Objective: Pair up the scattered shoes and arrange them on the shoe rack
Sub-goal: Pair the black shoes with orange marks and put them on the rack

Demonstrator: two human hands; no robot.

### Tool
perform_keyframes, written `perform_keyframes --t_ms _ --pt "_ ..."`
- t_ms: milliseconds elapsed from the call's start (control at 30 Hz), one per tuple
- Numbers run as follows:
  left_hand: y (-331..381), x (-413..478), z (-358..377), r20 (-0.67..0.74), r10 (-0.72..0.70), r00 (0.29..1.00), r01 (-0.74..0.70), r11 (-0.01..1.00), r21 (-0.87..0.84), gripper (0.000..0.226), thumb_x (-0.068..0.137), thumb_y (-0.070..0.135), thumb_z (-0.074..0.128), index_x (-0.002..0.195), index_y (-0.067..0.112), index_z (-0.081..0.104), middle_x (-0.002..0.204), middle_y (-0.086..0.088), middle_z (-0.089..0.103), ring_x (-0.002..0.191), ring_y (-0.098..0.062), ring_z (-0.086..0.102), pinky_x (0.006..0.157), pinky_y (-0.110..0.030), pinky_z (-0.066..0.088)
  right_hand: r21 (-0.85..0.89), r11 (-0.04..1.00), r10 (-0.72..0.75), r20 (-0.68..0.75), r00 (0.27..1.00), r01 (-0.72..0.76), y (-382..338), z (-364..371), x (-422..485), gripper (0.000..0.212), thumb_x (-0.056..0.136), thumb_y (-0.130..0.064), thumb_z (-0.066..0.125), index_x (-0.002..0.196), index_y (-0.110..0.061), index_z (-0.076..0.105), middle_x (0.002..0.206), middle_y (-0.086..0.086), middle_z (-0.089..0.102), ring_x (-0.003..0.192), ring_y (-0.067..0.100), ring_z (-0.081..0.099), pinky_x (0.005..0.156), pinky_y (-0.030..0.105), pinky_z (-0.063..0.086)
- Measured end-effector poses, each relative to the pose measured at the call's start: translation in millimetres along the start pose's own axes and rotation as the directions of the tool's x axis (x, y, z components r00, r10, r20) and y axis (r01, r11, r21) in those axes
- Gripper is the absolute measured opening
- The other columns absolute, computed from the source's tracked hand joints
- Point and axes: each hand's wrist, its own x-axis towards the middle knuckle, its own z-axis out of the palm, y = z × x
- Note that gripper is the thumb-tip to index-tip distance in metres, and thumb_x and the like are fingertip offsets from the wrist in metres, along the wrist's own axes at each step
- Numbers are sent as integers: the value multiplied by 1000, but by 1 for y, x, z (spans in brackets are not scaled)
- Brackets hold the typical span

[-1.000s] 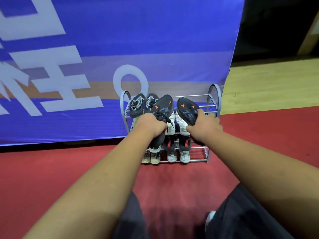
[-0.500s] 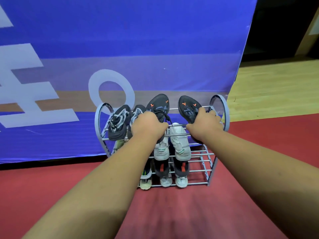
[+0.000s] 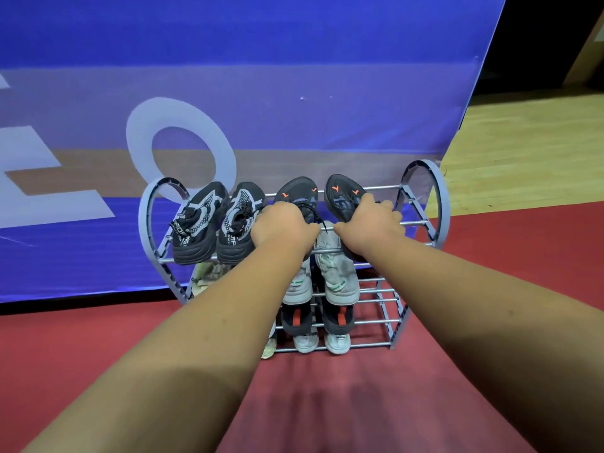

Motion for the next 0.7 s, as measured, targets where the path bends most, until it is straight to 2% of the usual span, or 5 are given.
perform_keyframes --t_ms 200,300,467,567,700 --pt "-5 0 6 35 -40 999 42 997 -58 63 73 62 61 112 12 64 115 -11 63 103 -33 63 70 -40 50 -40 998 -48 -5 999 48 -2 9 -3 70 85 -55 66 137 -17 42 136 18 42 123 44 45 92 50 45" --pt "-7 -1 3 124 -55 991 66 994 -83 82 66 64 64 128 11 56 126 -13 57 116 -35 59 87 -45 54 -13 999 -31 -1 1000 30 -4 6 -1 70 86 -55 66 138 -16 43 136 19 43 124 45 45 93 51 45" --pt "-9 -1 4 98 7 995 5 992 -124 61 67 56 67 108 11 63 116 -13 60 108 -35 59 83 -44 56 -22 999 -42 -17 999 42 -5 11 0 71 88 -60 64 140 -17 43 140 19 42 125 45 44 93 51 45" --pt "-9 -1 12 62 -2 998 10 991 -134 74 69 61 68 119 8 60 120 -15 58 113 -35 56 78 -41 49 -19 999 -40 -18 999 39 -6 12 4 75 88 -63 65 143 -18 42 140 20 43 126 45 45 92 50 45" --pt "-11 -2 17 34 -6 999 10 993 -122 87 72 67 68 130 3 52 128 -16 56 122 -36 51 85 -43 47 -15 999 -29 -26 999 29 -8 16 6 75 86 -66 65 142 -20 43 141 19 43 126 44 44 85 48 43"
